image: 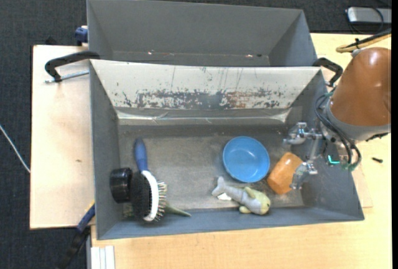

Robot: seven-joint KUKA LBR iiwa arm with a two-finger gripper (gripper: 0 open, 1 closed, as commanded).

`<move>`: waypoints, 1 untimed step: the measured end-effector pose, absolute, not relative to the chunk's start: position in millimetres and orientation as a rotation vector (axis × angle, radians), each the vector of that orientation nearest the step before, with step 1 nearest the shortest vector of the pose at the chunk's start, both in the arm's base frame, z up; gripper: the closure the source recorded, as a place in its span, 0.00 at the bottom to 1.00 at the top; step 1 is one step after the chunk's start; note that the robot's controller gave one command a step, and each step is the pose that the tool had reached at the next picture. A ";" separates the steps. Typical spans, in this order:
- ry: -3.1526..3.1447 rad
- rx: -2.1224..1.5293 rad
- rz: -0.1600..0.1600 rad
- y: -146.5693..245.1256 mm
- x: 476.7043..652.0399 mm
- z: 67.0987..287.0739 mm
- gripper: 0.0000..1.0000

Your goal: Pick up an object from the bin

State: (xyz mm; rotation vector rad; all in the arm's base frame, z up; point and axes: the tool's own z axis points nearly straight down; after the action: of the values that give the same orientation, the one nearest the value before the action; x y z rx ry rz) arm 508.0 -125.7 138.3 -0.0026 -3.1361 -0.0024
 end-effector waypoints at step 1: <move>-3.128 -0.257 -0.007 -153.7 515.3 79.7 0.00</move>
Offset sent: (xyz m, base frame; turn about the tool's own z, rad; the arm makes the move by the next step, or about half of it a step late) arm 0.0056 -0.0287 -0.0632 0.1620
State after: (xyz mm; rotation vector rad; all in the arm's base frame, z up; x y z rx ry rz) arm 515.3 -153.7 79.7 -0.2570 -3.1280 -0.0067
